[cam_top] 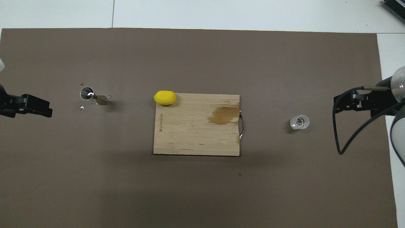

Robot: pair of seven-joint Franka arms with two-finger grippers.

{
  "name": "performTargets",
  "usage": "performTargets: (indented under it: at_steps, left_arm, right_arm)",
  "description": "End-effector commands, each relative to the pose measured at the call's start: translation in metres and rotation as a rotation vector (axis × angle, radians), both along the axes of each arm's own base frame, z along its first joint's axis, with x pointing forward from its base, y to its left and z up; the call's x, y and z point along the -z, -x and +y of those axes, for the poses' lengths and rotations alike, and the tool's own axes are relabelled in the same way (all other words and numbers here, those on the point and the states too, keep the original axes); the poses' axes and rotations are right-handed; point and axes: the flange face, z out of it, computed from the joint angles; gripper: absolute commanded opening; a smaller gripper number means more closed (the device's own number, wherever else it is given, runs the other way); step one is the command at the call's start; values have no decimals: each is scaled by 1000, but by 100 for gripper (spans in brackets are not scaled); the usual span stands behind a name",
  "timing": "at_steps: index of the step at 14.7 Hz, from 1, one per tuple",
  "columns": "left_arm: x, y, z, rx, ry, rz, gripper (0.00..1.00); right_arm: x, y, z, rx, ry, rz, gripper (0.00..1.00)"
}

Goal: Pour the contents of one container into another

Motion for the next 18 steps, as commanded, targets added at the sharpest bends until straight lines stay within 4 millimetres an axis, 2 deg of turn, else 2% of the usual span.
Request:
performTargets:
  at_steps: [1, 2, 3, 10, 13, 16, 18]
  left_arm:
    - [18, -3, 15, -171, 55, 56, 100]
    - [26, -6, 18, -259, 81, 82, 100]
    - [36, -11, 28, -375, 111, 103, 100]
    - [119, -31, 64, -1100, 342, 300, 100]
    - [140, -35, 75, -1389, 482, 377, 100]
    - [172, -32, 99, -1601, 629, 491, 100]
    - [200, -35, 113, -1668, 690, 574, 100]
  right_arm:
    - [-2, 3, -4, -7, -19, 6, 100]
    - [-2, 3, -4, -7, -19, 6, 100]
    - [-2, 3, -4, -7, -19, 6, 100]
    - [-2, 3, -4, -7, -19, 6, 100]
    - [-2, 3, -4, -7, -19, 5, 100]
    - [-2, 3, -4, -7, -19, 5, 100]
    - [-2, 3, -4, -7, -19, 5, 100]
